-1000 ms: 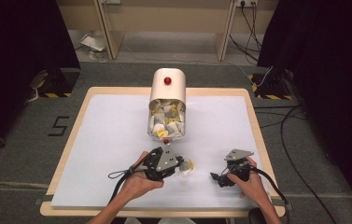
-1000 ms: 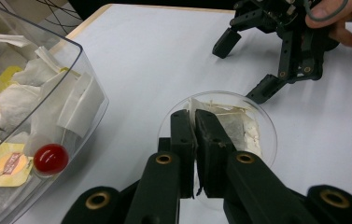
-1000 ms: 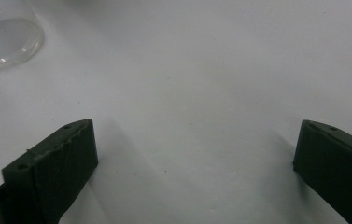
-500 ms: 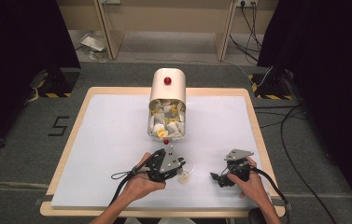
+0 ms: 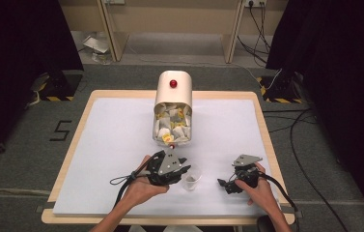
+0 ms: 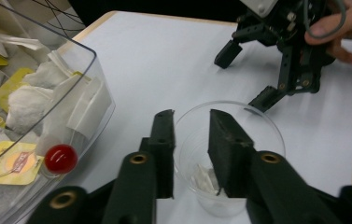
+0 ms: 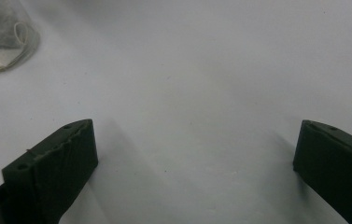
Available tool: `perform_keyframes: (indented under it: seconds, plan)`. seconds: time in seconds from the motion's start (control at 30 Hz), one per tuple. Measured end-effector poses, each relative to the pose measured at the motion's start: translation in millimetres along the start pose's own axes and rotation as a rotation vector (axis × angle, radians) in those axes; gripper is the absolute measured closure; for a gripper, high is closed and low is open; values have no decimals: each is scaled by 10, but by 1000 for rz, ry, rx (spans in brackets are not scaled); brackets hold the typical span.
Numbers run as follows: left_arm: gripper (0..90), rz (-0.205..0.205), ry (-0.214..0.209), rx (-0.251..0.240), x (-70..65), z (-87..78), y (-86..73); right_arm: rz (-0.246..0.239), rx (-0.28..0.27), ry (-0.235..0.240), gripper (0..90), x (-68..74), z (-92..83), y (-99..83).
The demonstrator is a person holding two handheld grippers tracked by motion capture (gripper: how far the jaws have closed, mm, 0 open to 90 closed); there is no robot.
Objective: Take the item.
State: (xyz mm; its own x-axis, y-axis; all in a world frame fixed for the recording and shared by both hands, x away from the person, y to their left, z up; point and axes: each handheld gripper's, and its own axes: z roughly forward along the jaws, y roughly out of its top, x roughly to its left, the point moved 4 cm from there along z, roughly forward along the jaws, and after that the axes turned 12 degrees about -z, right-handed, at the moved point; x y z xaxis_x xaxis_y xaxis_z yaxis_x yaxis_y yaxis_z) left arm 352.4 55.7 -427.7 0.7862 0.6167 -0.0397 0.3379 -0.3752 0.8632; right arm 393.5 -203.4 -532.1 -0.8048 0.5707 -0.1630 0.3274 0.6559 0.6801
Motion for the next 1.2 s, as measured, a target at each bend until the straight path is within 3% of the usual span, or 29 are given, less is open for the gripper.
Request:
perform_keyframes:
  seconds: [0.17,0.2,0.43,0.6,0.73,0.9,0.93,1.2]
  plan:
    - [540,-27,-25,-39,80,-114,21,-2,0,0,4,-3,0,0]
    - [487,-44,-21,-43,126,-161,10,9,1,3,4,9,0,1]
    - [353,-83,-6,-62,241,-251,-42,8,2,3,4,9,0,0]
    - [263,-111,28,-77,363,-335,-115,-2,0,0,4,-2,0,-1]
    - [168,-169,68,-92,501,-420,-222,9,3,3,4,10,-1,0]
    - [148,-204,96,-103,643,-490,-312,0,1,1,3,-2,0,-1]
    - [148,-226,112,-110,718,-520,-353,7,3,2,4,7,-1,-1]
    - [149,-270,167,-115,957,-635,-530,9,3,4,4,9,-1,0]
